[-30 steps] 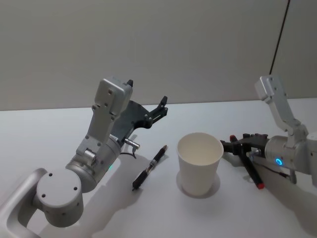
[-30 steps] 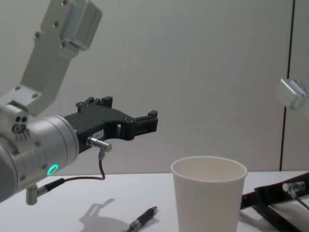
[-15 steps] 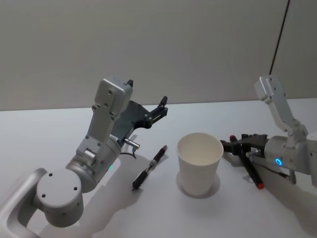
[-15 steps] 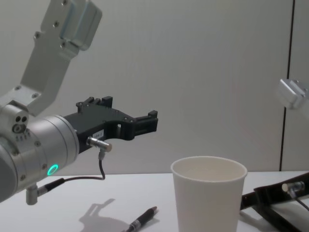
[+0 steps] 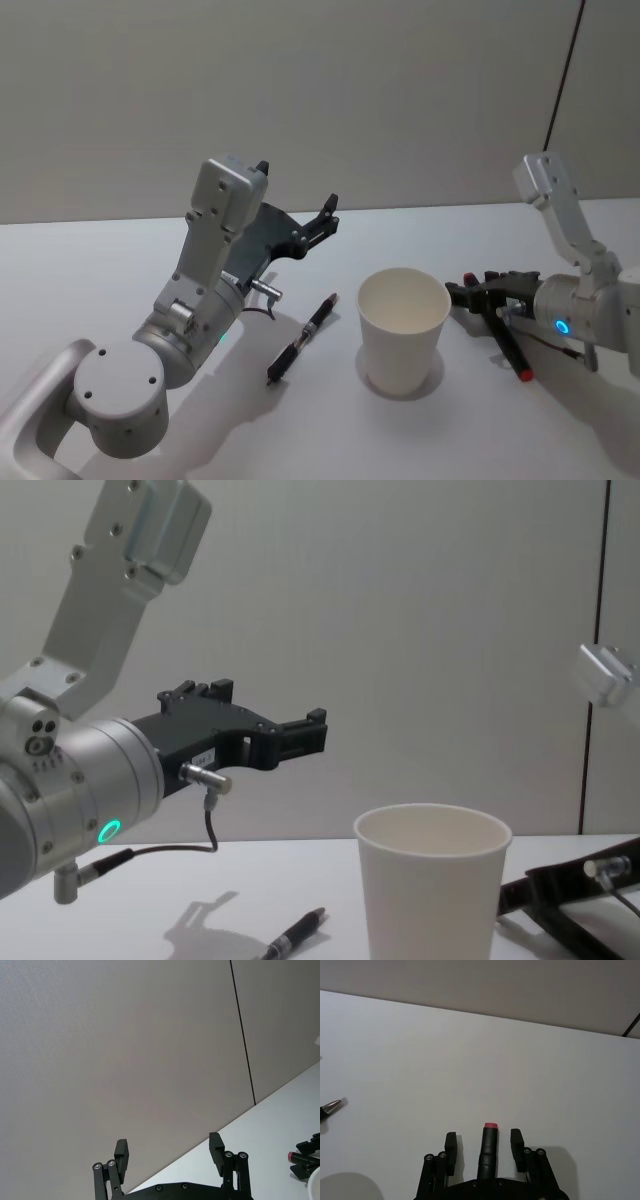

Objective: Place the pen into the pen holder.

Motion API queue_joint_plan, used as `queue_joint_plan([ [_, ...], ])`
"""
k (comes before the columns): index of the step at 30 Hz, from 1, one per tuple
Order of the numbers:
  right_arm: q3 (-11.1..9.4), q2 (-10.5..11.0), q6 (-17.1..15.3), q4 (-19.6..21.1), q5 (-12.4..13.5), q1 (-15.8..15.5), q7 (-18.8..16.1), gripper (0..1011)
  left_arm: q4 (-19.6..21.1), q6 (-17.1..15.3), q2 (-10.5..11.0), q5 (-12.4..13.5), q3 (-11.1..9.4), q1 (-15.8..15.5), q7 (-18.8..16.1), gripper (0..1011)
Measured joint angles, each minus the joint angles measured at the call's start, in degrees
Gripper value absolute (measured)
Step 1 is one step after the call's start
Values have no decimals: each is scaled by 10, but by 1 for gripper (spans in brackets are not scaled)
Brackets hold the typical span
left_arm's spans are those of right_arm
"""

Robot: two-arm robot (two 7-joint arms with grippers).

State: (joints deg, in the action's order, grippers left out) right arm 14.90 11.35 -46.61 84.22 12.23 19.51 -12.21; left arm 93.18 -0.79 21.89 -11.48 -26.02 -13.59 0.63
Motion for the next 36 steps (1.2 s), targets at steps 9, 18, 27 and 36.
queue_joint_plan([
  [9,0,0,0,0,0,0,0,606,0,0,0,0,0,0,0,1001],
  [18,0,0,0,0,0,0,0,540,0,0,0,0,0,0,0,1001],
  [27,0,0,0,0,0,0,0,485,0,0,0,0,0,0,0,1001],
  [36,0,0,0,0,0,0,0,423,0,0,0,0,0,0,0,1001],
])
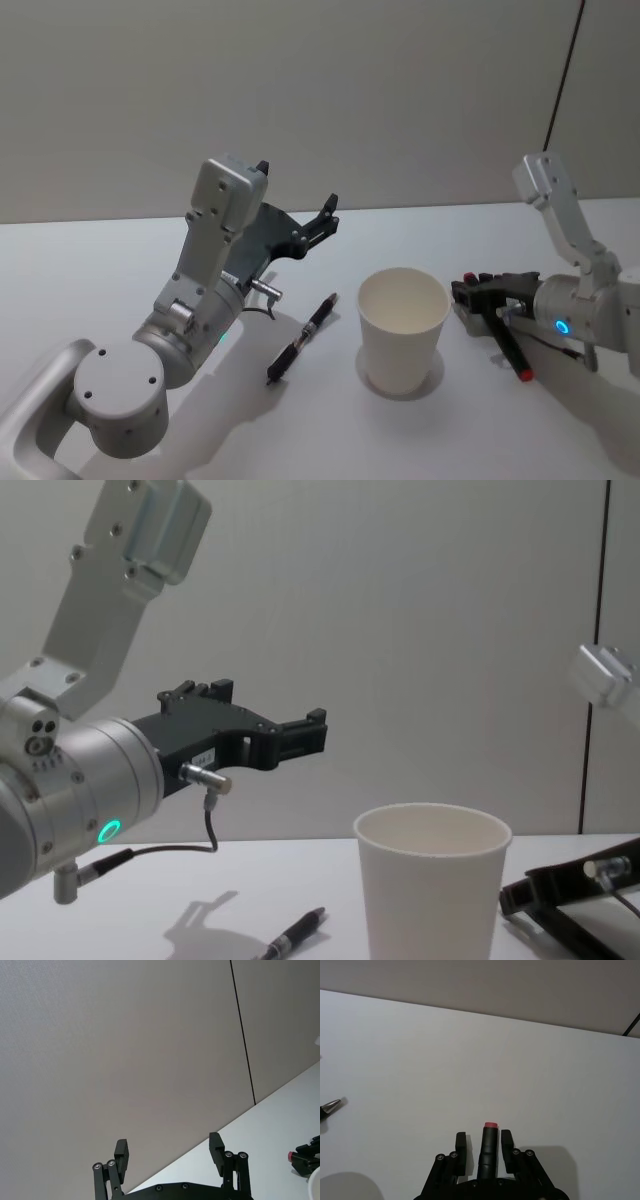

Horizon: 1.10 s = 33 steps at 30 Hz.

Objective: Place the pen into the pen holder.

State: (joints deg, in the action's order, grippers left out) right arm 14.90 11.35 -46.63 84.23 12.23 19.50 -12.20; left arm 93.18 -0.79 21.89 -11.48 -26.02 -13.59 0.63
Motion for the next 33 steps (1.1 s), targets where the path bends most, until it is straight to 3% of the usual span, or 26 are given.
queue_joint_plan([
  [33,0,0,0,0,0,0,0,206,0,0,0,0,0,0,0,1001],
])
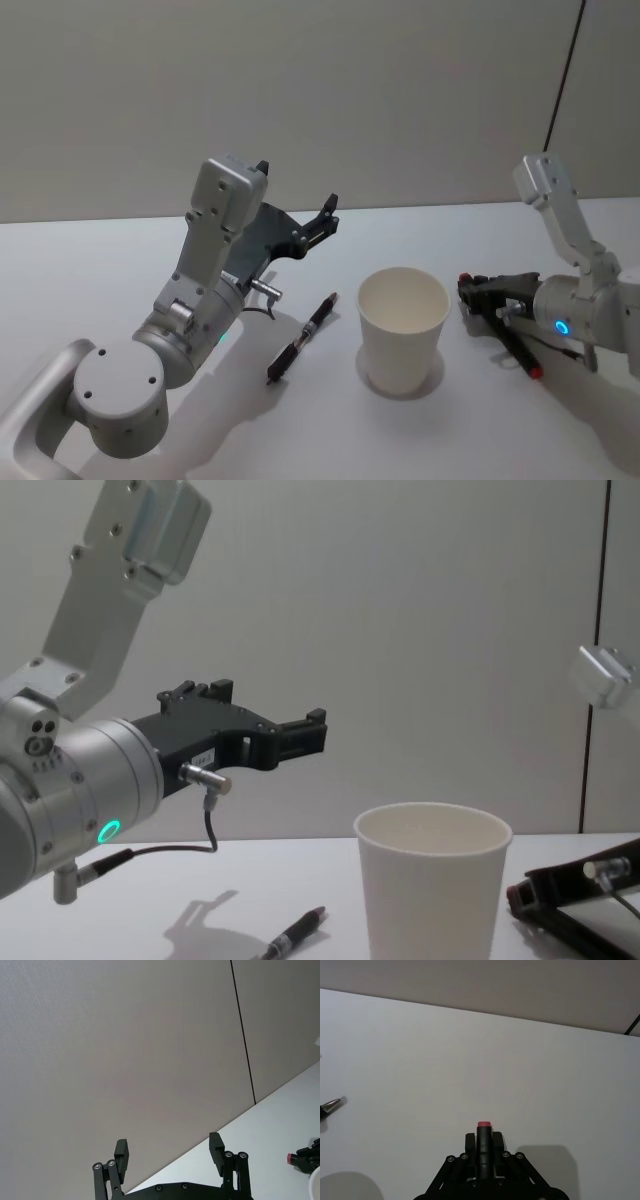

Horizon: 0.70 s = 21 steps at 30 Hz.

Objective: Place the pen into the pen holder.

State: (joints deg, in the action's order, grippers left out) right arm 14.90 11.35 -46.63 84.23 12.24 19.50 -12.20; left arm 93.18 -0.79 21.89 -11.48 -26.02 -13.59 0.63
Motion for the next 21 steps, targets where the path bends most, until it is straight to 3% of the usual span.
queue_joint_plan([
  [21,0,0,0,0,0,0,0,175,0,0,0,0,0,0,0,1001],
])
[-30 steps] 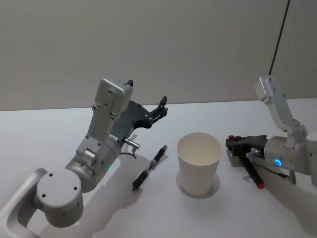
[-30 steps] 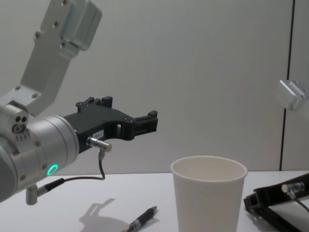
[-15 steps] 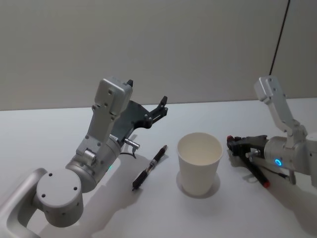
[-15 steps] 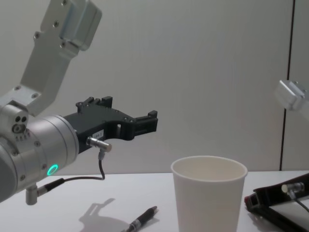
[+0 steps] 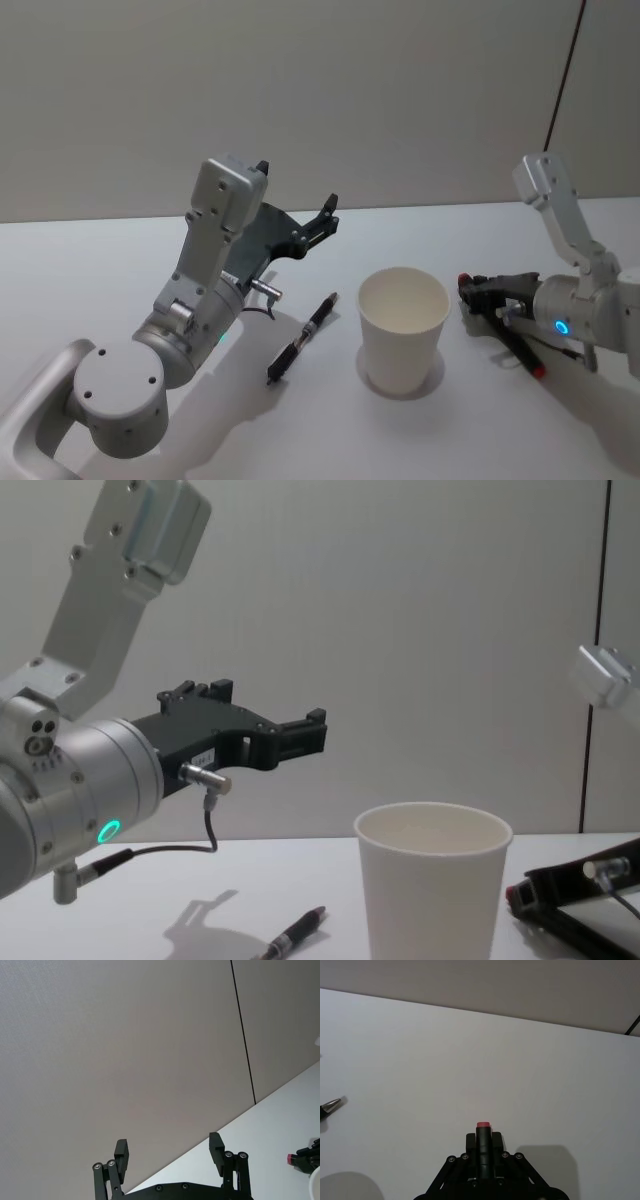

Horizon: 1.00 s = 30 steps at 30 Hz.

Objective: Place the pen into the pen holder.

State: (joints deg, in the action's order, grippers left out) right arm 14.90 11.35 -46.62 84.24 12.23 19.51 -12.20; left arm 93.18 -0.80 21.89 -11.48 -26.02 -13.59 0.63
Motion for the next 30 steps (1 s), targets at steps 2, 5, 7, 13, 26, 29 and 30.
queue_joint_plan([
  [2,0,0,0,0,0,0,0,175,0,0,0,0,0,0,0,1001],
  [5,0,0,0,0,0,0,0,175,0,0,0,0,0,0,0,1001],
  [7,0,0,0,0,0,0,0,175,0,0,0,0,0,0,0,1001],
  [13,0,0,0,0,0,0,0,175,0,0,0,0,0,0,0,1001],
  [26,0,0,0,0,0,0,0,175,0,0,0,0,0,0,0,1001],
  [29,0,0,0,0,-1,0,0,175,0,0,0,0,0,0,0,1001],
  [30,0,0,0,0,-1,1,-1,175,0,0,0,0,0,0,0,1001],
])
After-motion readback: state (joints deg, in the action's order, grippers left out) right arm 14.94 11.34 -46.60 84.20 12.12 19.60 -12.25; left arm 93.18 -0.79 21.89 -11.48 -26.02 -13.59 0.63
